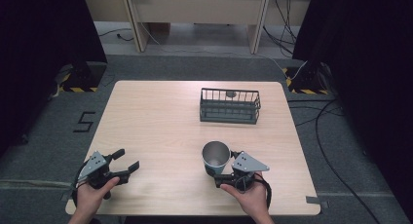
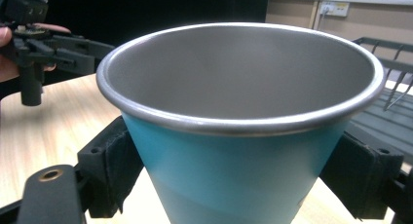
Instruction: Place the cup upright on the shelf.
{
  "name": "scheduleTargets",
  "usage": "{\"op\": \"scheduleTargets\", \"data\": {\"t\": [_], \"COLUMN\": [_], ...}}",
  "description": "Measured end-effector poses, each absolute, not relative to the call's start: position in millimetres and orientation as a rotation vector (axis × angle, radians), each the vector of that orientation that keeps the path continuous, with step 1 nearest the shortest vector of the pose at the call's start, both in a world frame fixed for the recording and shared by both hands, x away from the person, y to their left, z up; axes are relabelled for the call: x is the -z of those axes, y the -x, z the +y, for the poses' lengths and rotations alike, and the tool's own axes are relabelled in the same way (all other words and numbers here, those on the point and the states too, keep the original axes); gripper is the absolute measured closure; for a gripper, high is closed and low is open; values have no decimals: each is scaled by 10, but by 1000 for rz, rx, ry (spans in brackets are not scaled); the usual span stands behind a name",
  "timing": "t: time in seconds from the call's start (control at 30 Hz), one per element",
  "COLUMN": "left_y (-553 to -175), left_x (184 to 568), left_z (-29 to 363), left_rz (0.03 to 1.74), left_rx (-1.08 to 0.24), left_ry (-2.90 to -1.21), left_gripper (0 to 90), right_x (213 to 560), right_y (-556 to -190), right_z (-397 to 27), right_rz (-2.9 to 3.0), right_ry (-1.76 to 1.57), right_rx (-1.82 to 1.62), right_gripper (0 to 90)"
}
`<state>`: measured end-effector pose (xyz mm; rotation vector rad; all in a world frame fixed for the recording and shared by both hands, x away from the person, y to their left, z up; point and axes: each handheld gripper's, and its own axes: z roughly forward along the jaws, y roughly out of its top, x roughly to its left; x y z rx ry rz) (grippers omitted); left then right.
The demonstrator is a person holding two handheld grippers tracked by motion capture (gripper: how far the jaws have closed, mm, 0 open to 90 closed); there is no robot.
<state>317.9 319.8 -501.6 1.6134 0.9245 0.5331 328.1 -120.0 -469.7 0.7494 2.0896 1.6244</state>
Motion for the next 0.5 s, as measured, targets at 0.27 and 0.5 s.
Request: {"op": "scheduleTargets", "data": {"t": [0.27, 0.5], "left_y": [-3179, -3177], "left_x": [5017, 5015], "left_z": [3198, 3195], "left_rz": [925, 922], "left_rx": [-534, -535], "left_ry": [-1615, -1616], "left_gripper": [167, 167], "right_x": [4607, 4540], "right_y": [-3356, -3418], "right_z": [-1233, -1254], "right_rz": [2042, 2012], "right_ry": [-764, -771], "right_rx": [-1619, -1619], "right_gripper": [171, 172]}}
